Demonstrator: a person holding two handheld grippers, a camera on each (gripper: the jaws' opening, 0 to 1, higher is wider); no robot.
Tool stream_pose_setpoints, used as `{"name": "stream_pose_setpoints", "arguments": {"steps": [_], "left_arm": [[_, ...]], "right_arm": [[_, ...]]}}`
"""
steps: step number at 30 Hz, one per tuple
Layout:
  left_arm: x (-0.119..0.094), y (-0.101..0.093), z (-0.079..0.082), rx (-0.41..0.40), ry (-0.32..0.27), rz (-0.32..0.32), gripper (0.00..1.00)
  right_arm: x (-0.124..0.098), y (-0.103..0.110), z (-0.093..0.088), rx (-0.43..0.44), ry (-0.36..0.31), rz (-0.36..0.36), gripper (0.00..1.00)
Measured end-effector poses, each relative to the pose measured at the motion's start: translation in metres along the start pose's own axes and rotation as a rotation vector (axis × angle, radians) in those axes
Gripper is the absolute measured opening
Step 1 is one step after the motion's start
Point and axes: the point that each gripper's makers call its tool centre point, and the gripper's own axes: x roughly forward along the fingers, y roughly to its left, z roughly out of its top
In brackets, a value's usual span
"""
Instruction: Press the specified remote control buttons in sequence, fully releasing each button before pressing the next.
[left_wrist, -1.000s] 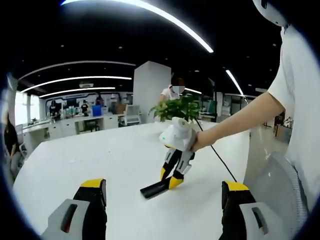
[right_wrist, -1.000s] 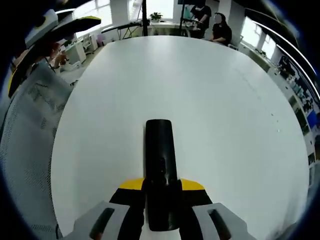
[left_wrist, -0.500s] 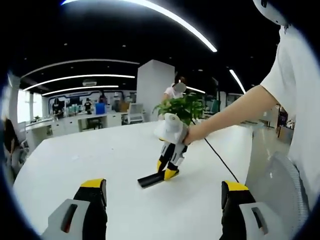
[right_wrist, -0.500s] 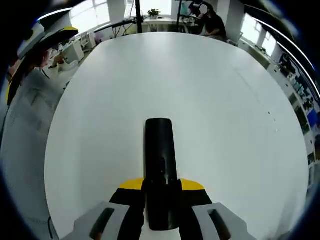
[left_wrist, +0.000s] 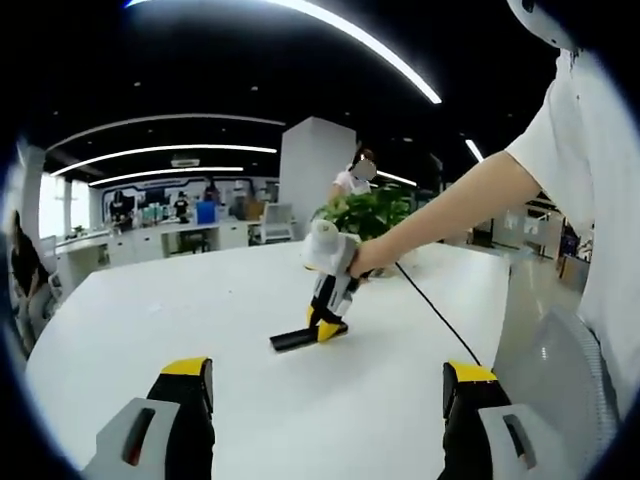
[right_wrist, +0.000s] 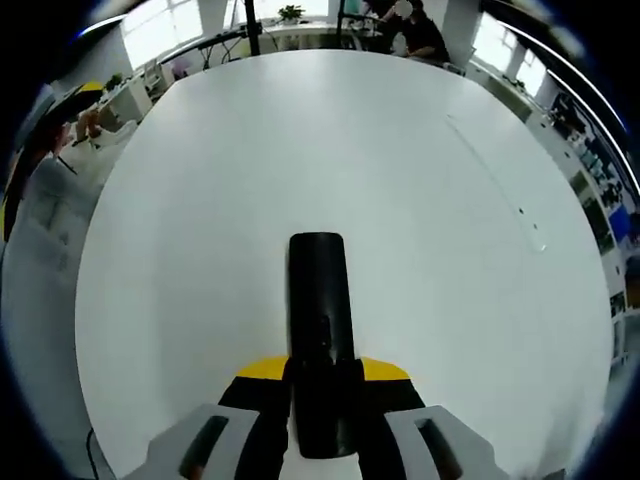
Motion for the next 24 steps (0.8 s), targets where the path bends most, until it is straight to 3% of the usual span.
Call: {"name": "stream_pose_setpoints", "arguments": {"steps": [3, 5, 7, 12, 16, 24], "left_arm": [[0.0, 0.001, -0.001, -0.001, 0.004, 0.005, 0.99], [0.0, 0.002, -0.001, 0.0, 0.003, 0.009, 0.99], [0.0, 0.003, 0.0, -0.002, 0.0, 0.014, 0.99], [0.002, 0.003, -0.003, -0.018, 0.003, 0.018, 0.99], [0.003, 0.002, -0.004, -0.016, 0.01, 0.014, 0.99], [0.001, 0.001, -0.001, -0.015, -0.001, 0.012, 0.98]], "right_arm": [[-0.001, -0.001, 0.0, 0.005, -0.033, -0.022, 0.25], [-0.004, -0.001, -0.002, 0.055, -0.043, -0.043, 0.39], [-0.008, 0.001, 0.007, 0.122, -0.158, -0.059, 0.52], [-0.025, 0.003, 0.0, 0.255, -0.296, -0.137, 0.61], [-0.044, 0.002, -0.006, 0.398, -0.431, -0.218, 0.76], [-0.061, 0.028, -0.035, 0.49, -0.504, -0.279, 0.91]]}}
